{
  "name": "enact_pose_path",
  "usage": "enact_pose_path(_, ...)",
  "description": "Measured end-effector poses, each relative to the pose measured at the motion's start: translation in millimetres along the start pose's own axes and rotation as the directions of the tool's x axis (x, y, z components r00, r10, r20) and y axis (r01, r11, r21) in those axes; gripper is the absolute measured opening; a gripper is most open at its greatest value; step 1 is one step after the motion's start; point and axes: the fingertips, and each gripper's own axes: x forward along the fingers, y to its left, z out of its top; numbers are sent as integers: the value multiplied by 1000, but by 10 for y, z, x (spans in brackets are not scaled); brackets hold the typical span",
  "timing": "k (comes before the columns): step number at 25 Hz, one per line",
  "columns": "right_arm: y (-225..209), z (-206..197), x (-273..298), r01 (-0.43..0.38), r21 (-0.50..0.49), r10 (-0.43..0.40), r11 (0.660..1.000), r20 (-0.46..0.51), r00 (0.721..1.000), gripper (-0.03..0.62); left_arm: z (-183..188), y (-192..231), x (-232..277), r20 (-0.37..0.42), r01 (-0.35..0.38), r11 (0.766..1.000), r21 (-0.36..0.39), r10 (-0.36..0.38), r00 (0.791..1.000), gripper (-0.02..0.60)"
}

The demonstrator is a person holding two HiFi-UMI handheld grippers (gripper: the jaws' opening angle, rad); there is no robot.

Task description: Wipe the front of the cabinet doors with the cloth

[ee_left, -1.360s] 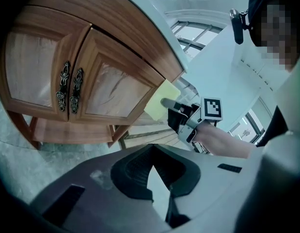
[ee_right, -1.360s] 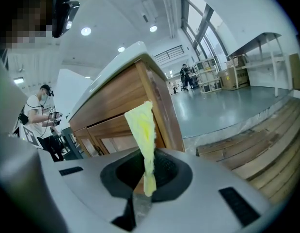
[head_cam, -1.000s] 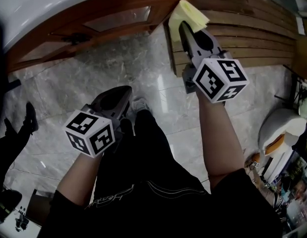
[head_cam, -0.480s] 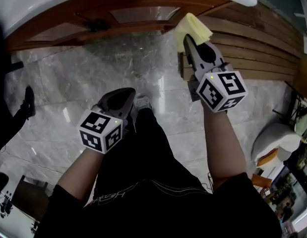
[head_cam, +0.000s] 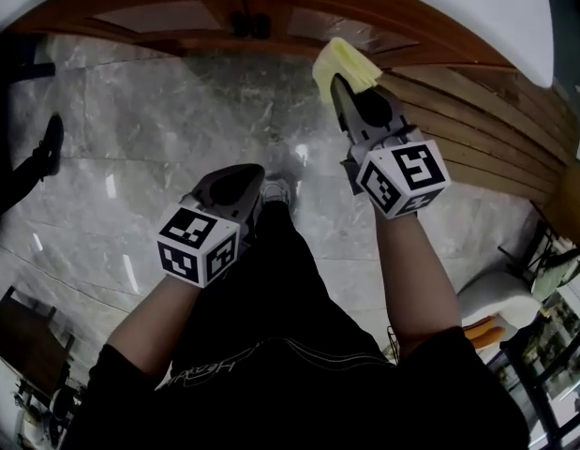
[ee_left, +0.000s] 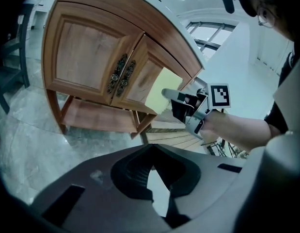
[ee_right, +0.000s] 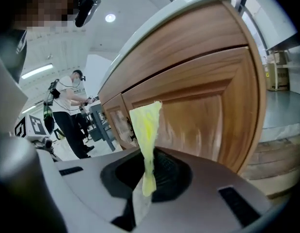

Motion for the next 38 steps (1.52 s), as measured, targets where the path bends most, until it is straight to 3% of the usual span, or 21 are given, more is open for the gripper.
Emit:
enact_pose_path(6,239,9,378,-74,-79,72,994,-27,997,41,-96,260,-172,35,-59,995,-86,62,997,6)
enact_pose_path(12,316,22,619,-80,-118,76,990,-38,996,41,-113,449,-274,57,-90,987,-133,98,993,6)
enact_pose_path(28,227,11,870,-34,-118,29,992,-40,999,41,59,598,-275,69,-97,988,-124,106,992,6)
enact_pose_path(38,-35,-49,714,45,-93,-48,995,-24,999,41,41,521,-136,43,-74,993,-94,78,996,6)
